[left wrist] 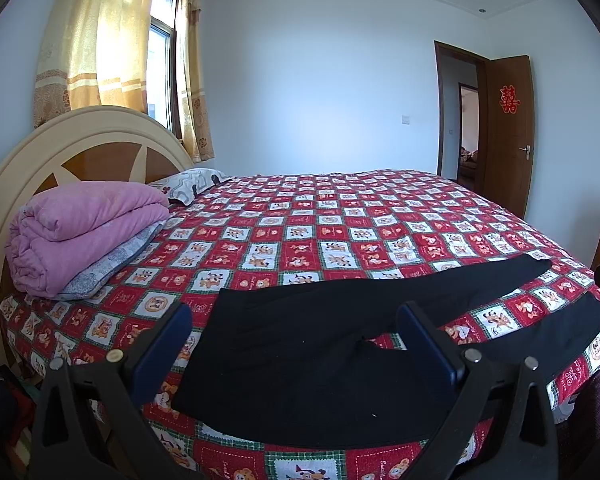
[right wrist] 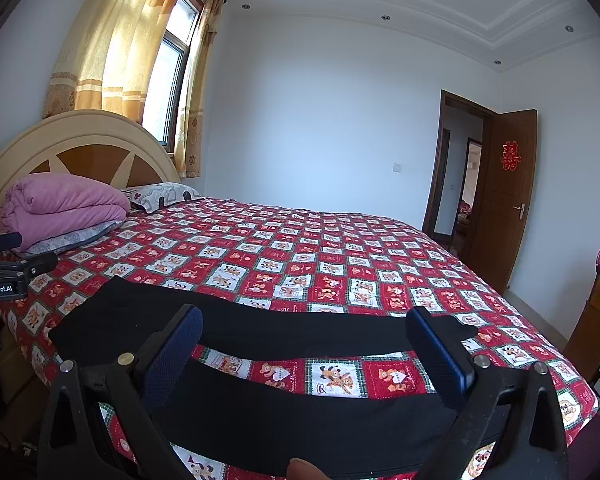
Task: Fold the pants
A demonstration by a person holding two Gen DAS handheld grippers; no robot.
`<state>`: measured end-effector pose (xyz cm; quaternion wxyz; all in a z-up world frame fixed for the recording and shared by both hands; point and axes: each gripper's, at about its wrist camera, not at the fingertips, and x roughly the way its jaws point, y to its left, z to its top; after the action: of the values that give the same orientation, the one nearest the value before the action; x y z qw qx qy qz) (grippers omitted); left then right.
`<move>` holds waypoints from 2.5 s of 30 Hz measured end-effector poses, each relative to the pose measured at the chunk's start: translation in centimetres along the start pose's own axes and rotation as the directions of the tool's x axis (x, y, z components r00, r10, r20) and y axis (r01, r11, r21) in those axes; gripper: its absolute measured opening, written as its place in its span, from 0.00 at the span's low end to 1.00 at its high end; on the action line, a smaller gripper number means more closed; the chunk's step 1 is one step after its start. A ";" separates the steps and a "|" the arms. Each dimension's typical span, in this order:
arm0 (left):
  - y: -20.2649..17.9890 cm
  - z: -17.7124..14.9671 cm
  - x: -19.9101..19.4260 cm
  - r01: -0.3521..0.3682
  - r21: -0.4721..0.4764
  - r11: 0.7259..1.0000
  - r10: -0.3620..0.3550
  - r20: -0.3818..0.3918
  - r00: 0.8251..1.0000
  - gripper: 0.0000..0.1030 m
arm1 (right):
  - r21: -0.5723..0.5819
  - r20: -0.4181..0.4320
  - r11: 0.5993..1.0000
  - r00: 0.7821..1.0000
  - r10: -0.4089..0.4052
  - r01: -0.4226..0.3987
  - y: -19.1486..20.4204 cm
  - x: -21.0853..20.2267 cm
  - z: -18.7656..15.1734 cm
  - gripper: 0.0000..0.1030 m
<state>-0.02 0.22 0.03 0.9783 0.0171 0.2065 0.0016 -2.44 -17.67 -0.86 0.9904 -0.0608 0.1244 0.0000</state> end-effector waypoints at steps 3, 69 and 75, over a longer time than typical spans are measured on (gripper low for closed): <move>0.0 0.0 0.0 0.000 0.000 1.000 0.000 0.000 1.000 1.00 | -0.001 0.000 1.000 1.000 0.000 0.000 0.0 0.0 -0.1 0.99; 12.9 -14.4 14.0 -0.117 -0.324 0.939 -0.016 -0.381 0.925 0.33 | -0.055 -0.171 0.998 0.985 -0.021 0.012 1.2 4.9 -3.8 0.99; 14.3 -14.2 13.3 -0.082 -0.412 0.908 -0.061 -0.324 0.944 0.07 | -0.027 -0.235 0.998 0.971 0.046 -0.054 1.4 5.9 -4.9 0.99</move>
<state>6.40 15.12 -17.86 0.9105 -0.1928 0.3617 0.0540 2.09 -16.96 -7.16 0.9673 -0.0738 0.2418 0.0200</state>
